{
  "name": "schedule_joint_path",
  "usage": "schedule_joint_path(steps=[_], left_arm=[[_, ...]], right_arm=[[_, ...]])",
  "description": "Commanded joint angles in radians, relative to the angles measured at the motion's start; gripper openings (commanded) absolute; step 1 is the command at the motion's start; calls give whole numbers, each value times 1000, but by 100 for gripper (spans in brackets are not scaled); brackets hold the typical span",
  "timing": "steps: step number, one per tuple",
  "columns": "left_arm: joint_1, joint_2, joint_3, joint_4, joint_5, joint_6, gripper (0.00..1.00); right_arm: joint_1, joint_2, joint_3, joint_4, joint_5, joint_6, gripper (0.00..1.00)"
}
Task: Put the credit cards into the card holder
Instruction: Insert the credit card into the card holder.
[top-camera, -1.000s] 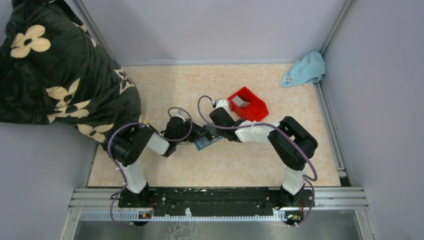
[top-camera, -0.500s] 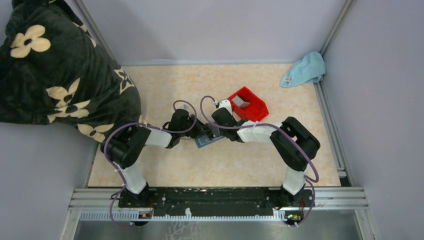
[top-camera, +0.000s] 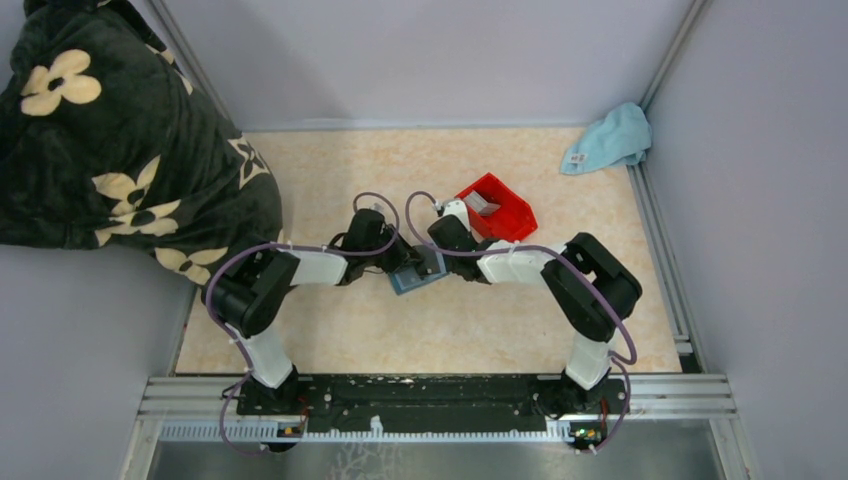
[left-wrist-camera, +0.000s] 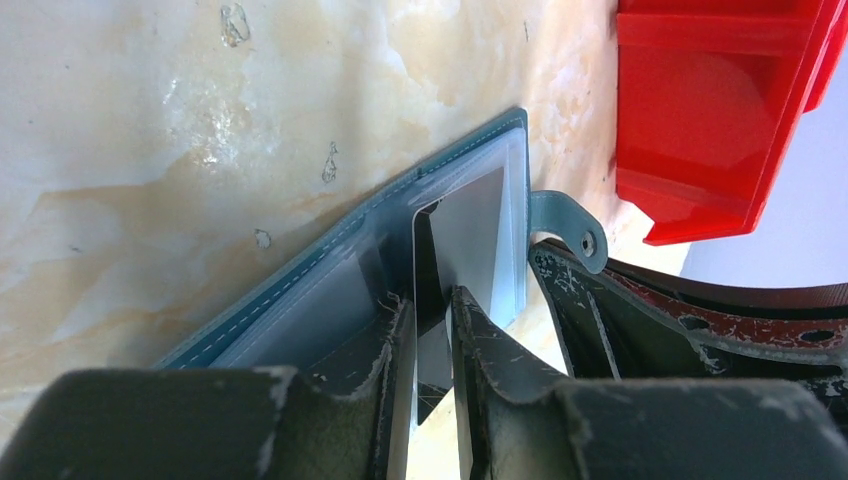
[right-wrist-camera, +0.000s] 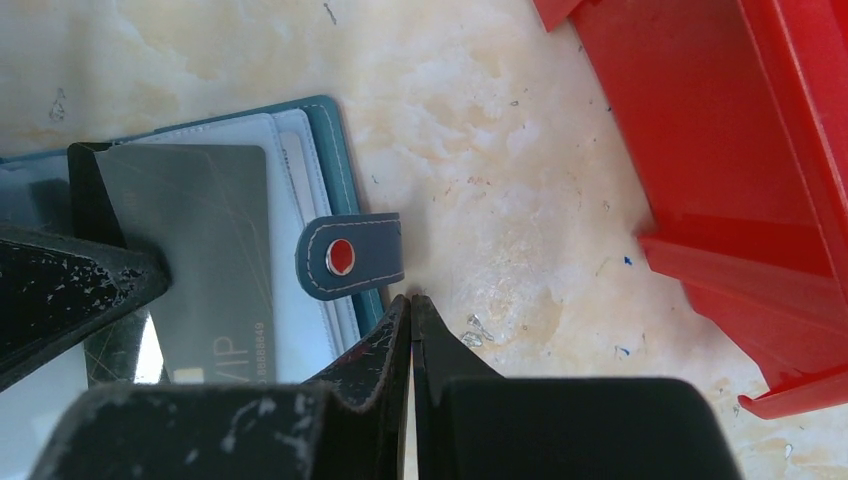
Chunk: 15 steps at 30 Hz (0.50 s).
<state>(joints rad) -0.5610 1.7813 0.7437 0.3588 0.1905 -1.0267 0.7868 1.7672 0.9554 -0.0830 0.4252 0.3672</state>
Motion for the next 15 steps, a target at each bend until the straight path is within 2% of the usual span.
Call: schedule_joint_path(steps=[1, 15], left_arm=[[-14, 58, 6, -199, -87, 74, 27], [-90, 82, 77, -269, -115, 51, 28]], right_arm=[[-4, -18, -9, 18, -6, -2, 2], [59, -11, -14, 13, -24, 58, 1]])
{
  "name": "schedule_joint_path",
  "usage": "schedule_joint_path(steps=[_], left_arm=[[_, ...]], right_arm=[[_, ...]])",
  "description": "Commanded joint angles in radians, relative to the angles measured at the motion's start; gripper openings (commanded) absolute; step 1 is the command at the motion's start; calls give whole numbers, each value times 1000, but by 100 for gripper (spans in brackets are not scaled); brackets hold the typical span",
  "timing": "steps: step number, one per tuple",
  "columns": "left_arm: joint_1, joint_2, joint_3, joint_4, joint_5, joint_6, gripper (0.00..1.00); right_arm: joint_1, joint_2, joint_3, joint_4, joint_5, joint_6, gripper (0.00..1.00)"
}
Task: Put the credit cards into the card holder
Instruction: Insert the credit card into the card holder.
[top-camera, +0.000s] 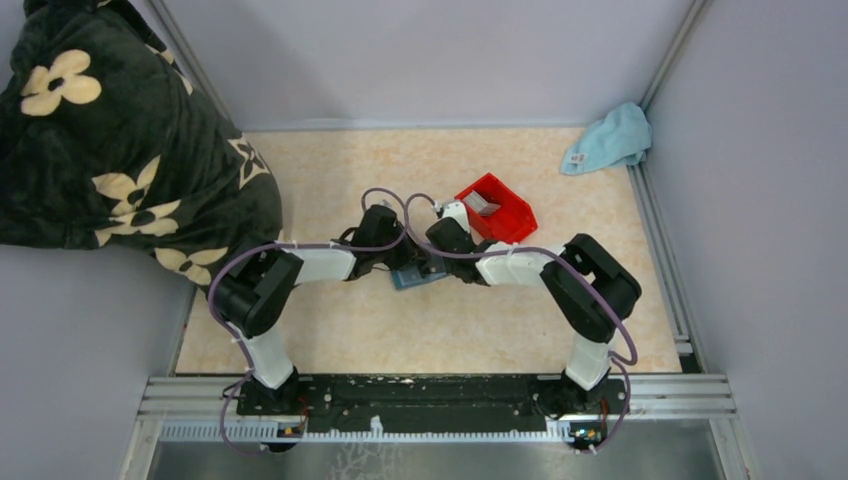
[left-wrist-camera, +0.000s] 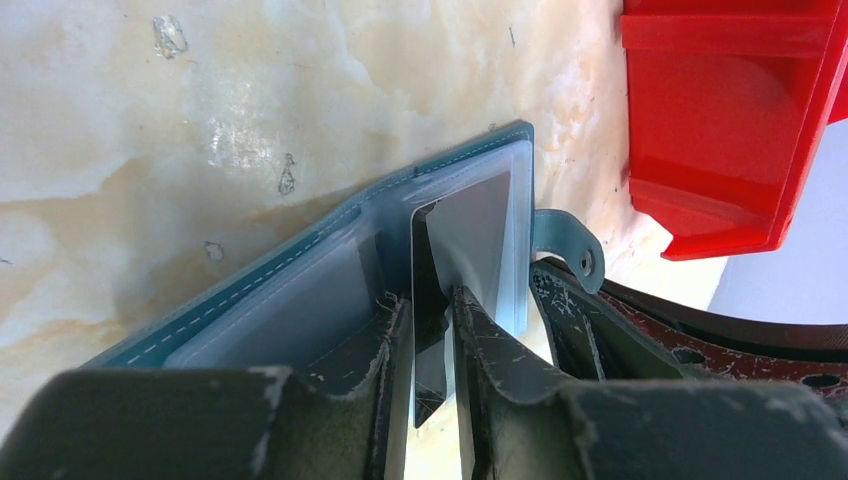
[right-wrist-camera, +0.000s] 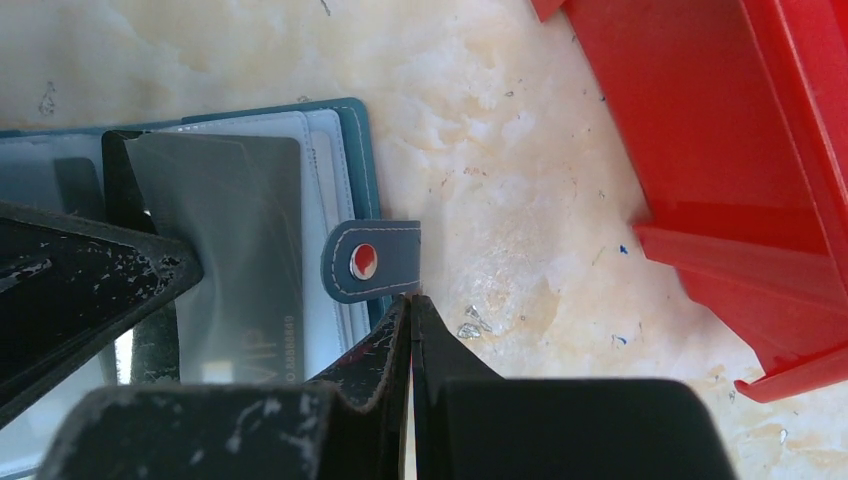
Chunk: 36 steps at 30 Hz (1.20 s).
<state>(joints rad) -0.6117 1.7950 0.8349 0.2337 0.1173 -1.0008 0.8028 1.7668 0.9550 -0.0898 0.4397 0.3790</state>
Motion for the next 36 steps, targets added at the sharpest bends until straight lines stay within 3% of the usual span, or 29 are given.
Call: schedule_joint_path(steps=[1, 15, 23, 27, 36], left_arm=[[-45, 70, -12, -145, -42, 24, 28], [-92, 104, 41, -210, -52, 42, 29], [-99, -38, -44, -198, -152, 46, 28], [-98, -68, -53, -216, -176, 47, 23], [-100, -135, -91, -210, -239, 17, 22]], right_arm=[[47, -10, -13, 21, -38, 49, 0], [76, -28, -1, 6, -29, 72, 0], [76, -24, 3, 2, -25, 72, 0], [76, -15, 3, 5, -30, 73, 0], [78, -8, 8, 0, -34, 72, 0]])
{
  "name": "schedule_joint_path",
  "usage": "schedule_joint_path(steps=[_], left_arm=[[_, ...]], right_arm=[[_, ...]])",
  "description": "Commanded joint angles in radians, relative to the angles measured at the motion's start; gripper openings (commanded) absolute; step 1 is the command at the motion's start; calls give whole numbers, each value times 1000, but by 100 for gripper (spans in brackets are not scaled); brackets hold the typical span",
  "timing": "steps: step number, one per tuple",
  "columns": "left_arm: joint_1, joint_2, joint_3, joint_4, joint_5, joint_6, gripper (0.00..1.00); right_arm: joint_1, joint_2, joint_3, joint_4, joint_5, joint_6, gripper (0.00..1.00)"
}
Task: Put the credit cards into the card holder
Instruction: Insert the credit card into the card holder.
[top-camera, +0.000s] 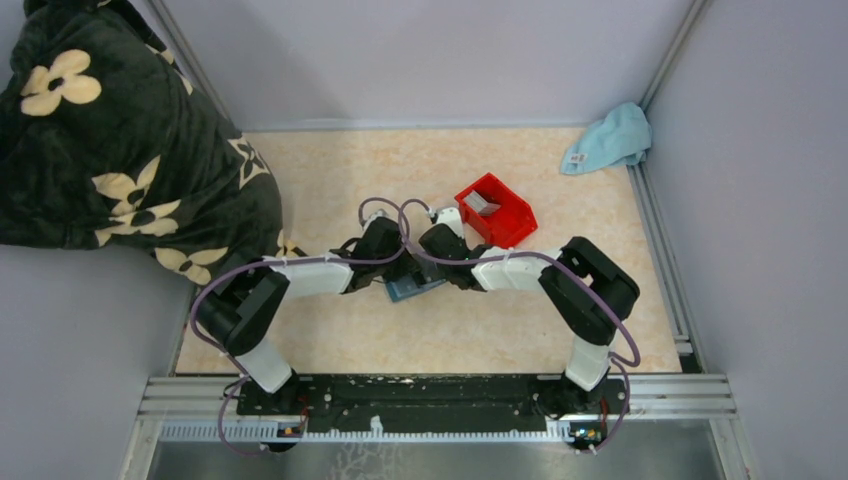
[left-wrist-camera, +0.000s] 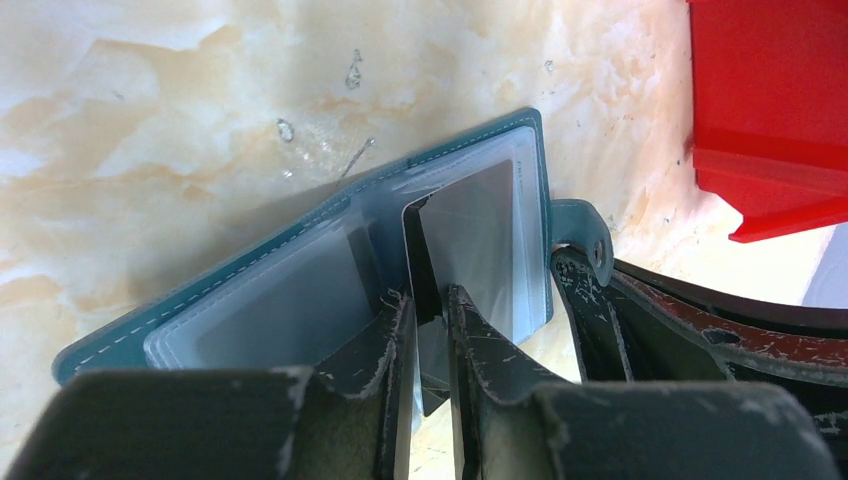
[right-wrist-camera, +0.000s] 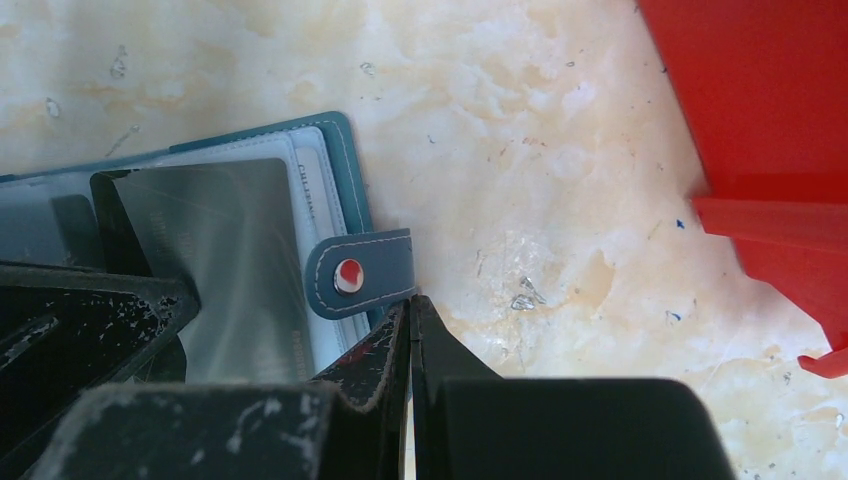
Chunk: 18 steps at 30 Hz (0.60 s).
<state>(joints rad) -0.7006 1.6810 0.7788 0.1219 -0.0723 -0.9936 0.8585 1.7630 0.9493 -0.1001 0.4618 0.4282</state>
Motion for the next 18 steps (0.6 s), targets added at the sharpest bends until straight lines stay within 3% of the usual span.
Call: schedule_joint_path(steps=[1, 12, 18], left_arm=[[-12, -30, -38, -99, -56, 8, 23], [-11, -105, -55, -75, -119, -21, 44], [-11, -86, -43, -60, -97, -30, 49]], right_arm=[[23, -3, 16, 11, -58, 23, 0], [27, 11, 25, 15, -69, 21, 0], [31, 13, 25, 18, -77, 21, 0]])
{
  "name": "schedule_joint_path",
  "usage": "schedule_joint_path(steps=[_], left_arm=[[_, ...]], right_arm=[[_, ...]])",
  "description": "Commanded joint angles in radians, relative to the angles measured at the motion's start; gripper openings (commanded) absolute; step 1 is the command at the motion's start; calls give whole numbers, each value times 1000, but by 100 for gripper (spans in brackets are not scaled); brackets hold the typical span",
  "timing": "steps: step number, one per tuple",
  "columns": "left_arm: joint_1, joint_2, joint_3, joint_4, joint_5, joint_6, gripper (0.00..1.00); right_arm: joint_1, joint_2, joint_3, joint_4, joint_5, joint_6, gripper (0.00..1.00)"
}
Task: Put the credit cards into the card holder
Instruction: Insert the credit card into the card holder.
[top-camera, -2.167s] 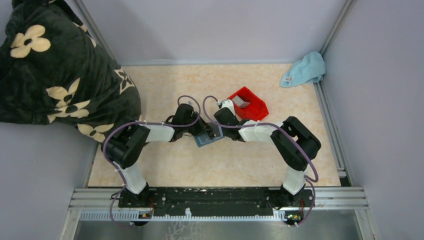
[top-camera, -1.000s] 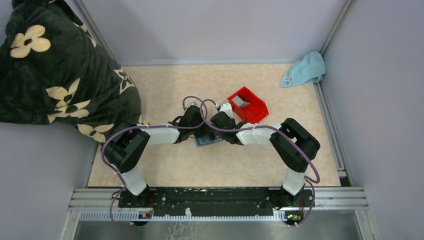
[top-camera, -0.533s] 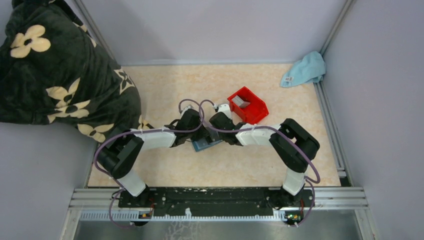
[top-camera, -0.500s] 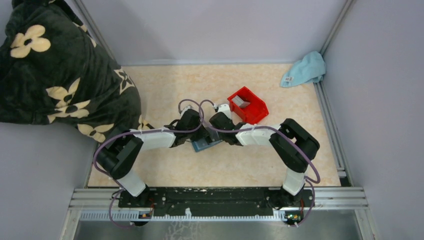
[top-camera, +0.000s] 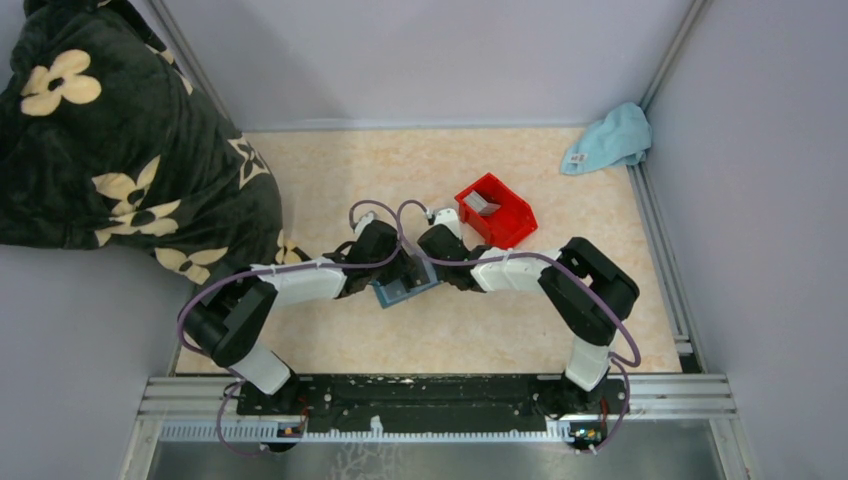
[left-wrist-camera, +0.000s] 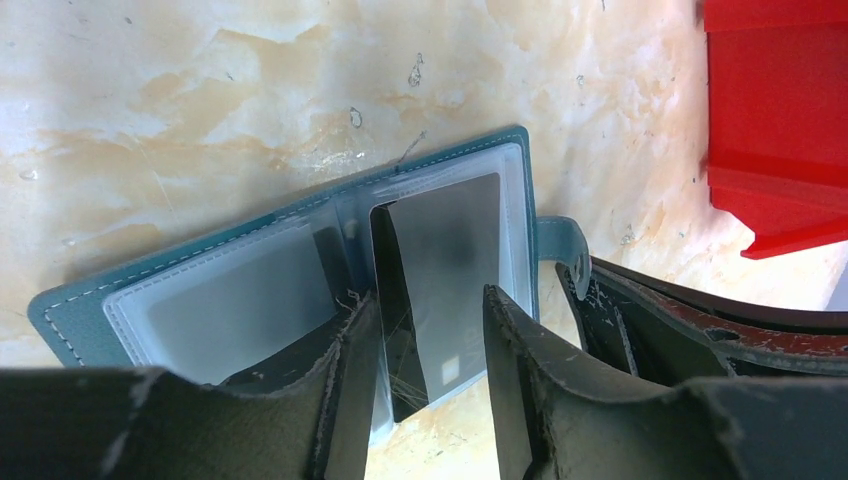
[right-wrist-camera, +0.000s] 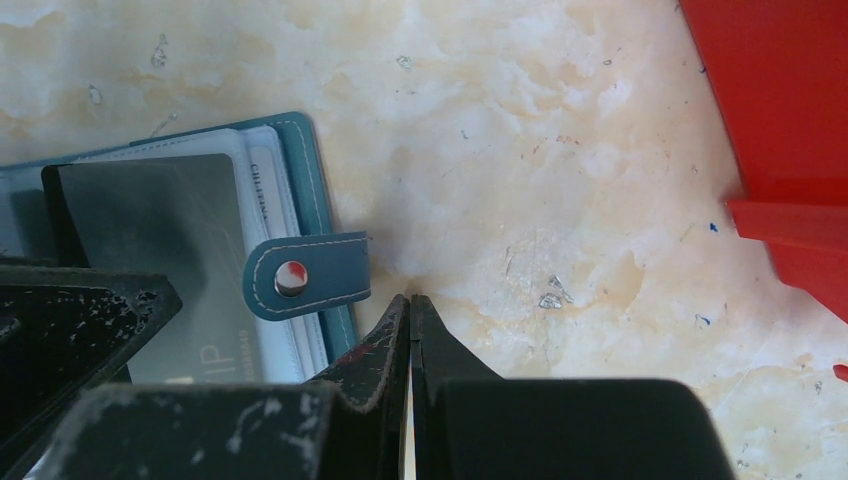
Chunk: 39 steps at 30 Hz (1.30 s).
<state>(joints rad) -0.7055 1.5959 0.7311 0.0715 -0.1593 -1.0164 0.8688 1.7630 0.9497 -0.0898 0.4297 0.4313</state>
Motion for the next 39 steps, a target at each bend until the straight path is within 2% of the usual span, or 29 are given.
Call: schedule_joint_path(steps=[1, 19, 28, 34, 39], left_arm=[[-6, 2, 5, -4, -4, -8, 49], [-6, 120, 90, 12, 87, -12, 45], [-8, 182, 141, -34, 117, 9, 43], [-8, 170, 203, -229, -1, 41, 45], [-8, 117, 220, -307, -116, 76, 46]], right_arm=[[22, 13, 26, 8, -46, 17, 0], [56, 16, 35, 8, -60, 11, 0], [58, 15, 51, 4, -60, 10, 0], [56, 27, 54, -10, -40, 15, 0], [55, 37, 54, -10, -36, 27, 0]])
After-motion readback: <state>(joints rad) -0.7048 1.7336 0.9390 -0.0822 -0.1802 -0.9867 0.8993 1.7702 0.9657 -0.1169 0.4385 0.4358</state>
